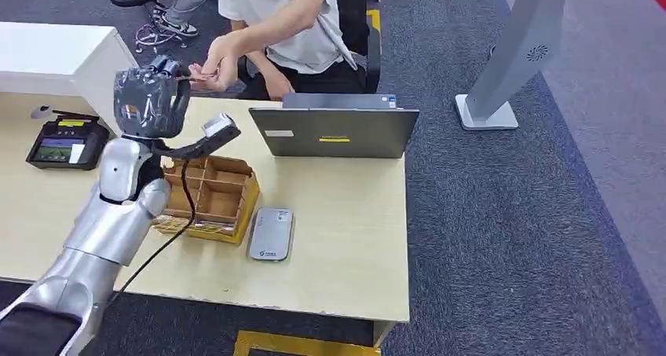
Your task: Pass the card to the sensor for recognition and then transmit it.
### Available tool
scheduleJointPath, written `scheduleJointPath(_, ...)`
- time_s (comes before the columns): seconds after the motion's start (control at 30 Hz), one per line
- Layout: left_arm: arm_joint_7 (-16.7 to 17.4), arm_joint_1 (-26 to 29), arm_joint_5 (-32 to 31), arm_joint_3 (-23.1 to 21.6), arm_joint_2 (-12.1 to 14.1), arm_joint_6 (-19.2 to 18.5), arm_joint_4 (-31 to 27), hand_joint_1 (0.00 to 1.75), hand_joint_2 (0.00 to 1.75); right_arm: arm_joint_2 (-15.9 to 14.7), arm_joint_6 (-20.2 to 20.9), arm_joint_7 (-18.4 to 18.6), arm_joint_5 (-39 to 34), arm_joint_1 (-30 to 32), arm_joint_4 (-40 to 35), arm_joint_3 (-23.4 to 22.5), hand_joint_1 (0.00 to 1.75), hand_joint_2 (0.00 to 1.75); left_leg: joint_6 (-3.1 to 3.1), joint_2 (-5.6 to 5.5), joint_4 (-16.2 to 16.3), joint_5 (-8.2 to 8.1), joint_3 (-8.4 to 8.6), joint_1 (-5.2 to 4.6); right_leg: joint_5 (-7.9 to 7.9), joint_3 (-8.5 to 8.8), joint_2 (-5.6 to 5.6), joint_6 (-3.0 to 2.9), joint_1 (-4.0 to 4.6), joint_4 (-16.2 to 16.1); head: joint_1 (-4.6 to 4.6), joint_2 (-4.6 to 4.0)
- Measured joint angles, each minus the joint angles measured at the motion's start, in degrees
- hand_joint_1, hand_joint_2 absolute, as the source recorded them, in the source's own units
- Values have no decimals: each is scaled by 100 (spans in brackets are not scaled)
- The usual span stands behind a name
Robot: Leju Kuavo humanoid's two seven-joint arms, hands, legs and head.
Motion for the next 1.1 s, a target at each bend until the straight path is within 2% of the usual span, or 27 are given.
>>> scheduleJointPath(0.07,7,-400,-121,63,92,201,510,175,175,9,2,78,96,-21,2,74,0,175,-5,-2,0,8,-3,4,2,-1,0,-4,3,2,7,0)
scheduleJointPath(0.1,106,-959,-254,194,245,153,1289,175,175,28,7,159,190,-72,7,157,0,175,-13,7,0,13,-3,11,12,-11,6,-19,12,4,7,0)
scheduleJointPath(0.2,183,-1618,-278,412,375,63,2183,175,175,50,9,211,242,-98,9,249,0,175,-17,19,-2,15,1,9,16,-17,15,-24,13,8,-4,0)
scheduleJointPath(0.47,142,-1937,-184,566,424,57,3046,175,175,77,11,223,282,-128,15,357,0,175,-19,6,-4,17,-6,9,13,-17,6,-26,13,9,-7,0)
scheduleJointPath(0.5,129,-1955,-184,568,424,37,3123,0,175,79,11,221,282,-129,15,361,0,175,-19,4,-4,17,-7,8,12,-16,5,-25,13,8,-7,0)
scheduleJointPath(1.1,9,-2019,-53,699,424,46,3424,0,175,88,26,223,293,-137,26,396,0,175,-19,3,-4,17,-9,9,12,-17,5,-26,12,8,-7,0)
